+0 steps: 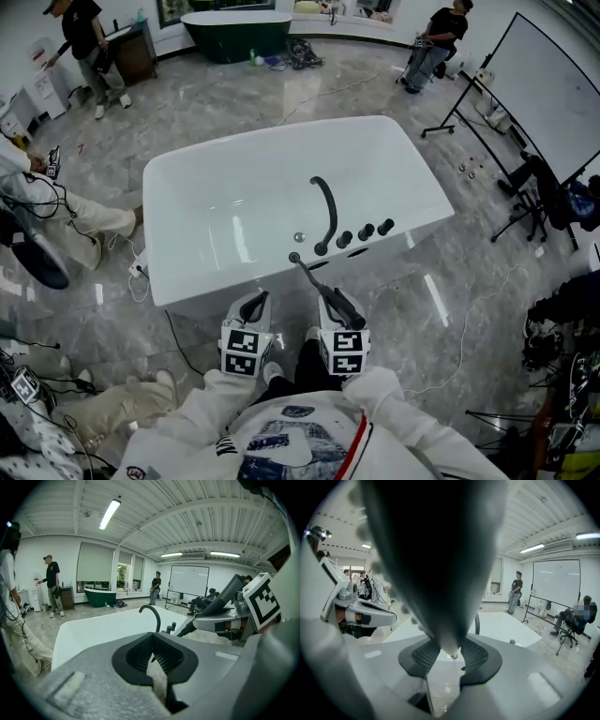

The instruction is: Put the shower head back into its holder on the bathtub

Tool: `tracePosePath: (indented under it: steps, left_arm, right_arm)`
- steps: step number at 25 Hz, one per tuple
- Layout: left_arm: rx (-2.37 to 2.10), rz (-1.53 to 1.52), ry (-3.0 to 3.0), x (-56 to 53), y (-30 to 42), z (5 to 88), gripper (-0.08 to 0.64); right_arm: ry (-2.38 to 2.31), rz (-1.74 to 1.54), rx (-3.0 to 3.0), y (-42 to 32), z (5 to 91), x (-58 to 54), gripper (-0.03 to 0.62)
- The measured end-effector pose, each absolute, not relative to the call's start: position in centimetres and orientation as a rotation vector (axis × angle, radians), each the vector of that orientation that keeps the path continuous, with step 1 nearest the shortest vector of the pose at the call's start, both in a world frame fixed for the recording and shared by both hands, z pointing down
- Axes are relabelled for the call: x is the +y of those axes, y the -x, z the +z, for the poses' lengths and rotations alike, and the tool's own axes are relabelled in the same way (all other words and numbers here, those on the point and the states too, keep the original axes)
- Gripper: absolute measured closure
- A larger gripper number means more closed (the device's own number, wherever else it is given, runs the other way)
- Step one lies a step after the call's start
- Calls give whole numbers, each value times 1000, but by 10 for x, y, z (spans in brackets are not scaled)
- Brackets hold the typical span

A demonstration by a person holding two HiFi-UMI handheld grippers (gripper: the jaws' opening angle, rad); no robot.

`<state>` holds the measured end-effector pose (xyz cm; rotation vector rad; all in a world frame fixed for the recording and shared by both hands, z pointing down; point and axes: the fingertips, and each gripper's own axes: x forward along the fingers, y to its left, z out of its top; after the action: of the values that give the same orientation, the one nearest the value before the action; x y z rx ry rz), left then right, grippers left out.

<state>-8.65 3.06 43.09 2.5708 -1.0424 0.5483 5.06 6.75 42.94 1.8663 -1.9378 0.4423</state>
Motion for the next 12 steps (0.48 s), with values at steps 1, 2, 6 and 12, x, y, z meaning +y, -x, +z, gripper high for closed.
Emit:
tracePosePath:
  steps: [1, 2, 6, 12]
  left_arm:
    - [-1043, 551, -2569, 29, 87, 432, 558]
    - [-1045, 553, -2568, 27, 86, 433, 558]
    - [-1066, 558, -2557, 17, 81, 435, 558]
    - [-1098, 570, -2534, -2, 75, 436, 558]
  right_arm:
    - [-1865, 444, -1938, -51, 431, 66, 456]
    - [-1863, 446, -1940, -51, 431, 64, 454]
    - [-1852, 452, -1952, -57, 435, 54, 455]
    - [-1820, 468, -1976, -63, 440, 33, 456]
